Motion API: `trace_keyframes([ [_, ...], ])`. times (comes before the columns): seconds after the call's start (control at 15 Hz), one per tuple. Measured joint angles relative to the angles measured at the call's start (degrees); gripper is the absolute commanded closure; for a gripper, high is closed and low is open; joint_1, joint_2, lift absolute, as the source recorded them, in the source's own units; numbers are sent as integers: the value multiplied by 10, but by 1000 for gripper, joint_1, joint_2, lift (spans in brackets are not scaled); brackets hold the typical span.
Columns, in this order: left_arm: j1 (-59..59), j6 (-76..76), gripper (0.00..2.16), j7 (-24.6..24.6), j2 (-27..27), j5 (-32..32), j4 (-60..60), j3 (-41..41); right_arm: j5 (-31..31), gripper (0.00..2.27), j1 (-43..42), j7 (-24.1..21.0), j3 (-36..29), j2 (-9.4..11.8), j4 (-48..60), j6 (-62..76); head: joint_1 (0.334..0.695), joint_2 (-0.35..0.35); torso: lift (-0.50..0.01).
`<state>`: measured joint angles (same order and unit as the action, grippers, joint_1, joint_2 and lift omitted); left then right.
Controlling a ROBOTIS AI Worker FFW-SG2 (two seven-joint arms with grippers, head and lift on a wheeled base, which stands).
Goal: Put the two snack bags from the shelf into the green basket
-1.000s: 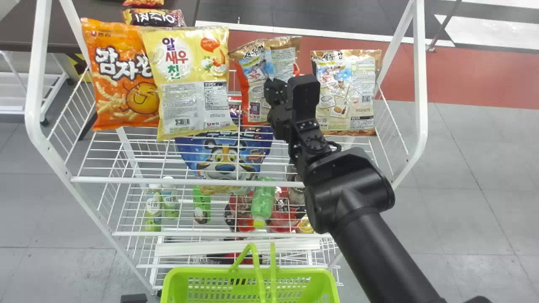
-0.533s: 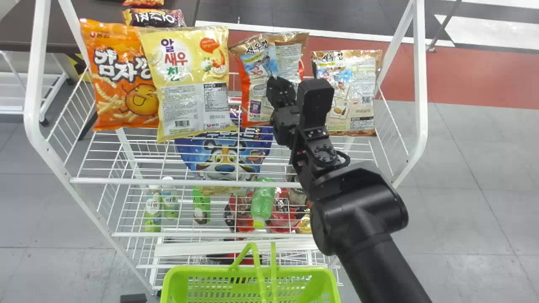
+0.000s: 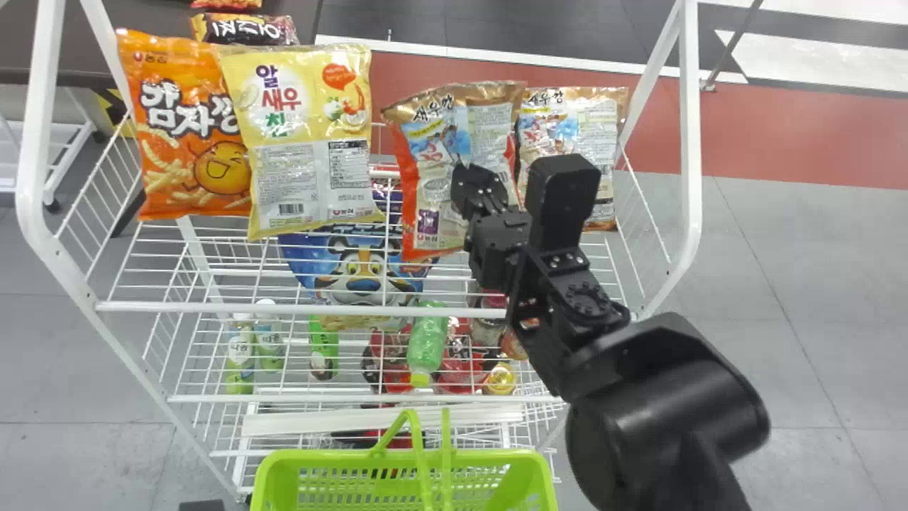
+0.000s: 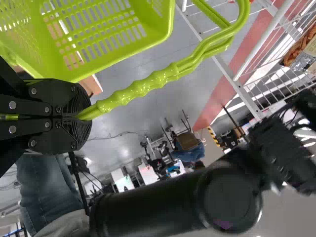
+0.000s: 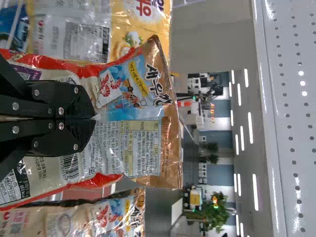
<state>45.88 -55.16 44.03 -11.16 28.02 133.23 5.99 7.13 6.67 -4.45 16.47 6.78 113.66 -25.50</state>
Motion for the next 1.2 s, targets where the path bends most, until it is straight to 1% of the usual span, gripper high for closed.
trace_keyframes([
  [0.4, -1, -3, 1717, -4, 1, -7, 1, 1, 67, 2246, 108, -1, -62, 58, 223, -227, 695, -260, -11],
  [0.53, -1, -3, 1717, -5, 2, -8, 2, 1, 82, 2246, 146, -1, -87, 72, 299, -308, 695, -291, -11],
  [0.6, -1, -3, 1717, -5, 3, -9, 2, 1, 86, 2246, 165, -1, -99, 79, 335, -350, 695, -329, -11],
  [0.67, -1, -3, 1717, -5, 4, -10, 2, 2, 87, 2246, 182, -1, -112, 84, 364, -383, 695, -350, -11],
  [0.8, -1, -3, 1717, -5, 5, -11, 2, 2, 89, 2246, 217, 4, -141, 91, 411, -442, 695, -350, -11],
  [1.0, -1, -2, 1717, -5, 6, -12, 2, 3, 97, 2246, 271, 19, -184, 92, 460, -554, 695, -350, -11],
  [1.07, 0, -2, 1717, -5, 7, -13, 3, 4, 99, 2246, 287, 31, -194, 92, 474, -604, 695, -350, -11],
  [1.2, 0, -2, 1717, -5, 7, -13, 3, 4, 104, 2246, 303, 47, -204, 91, 493, -635, 695, -350, -11],
])
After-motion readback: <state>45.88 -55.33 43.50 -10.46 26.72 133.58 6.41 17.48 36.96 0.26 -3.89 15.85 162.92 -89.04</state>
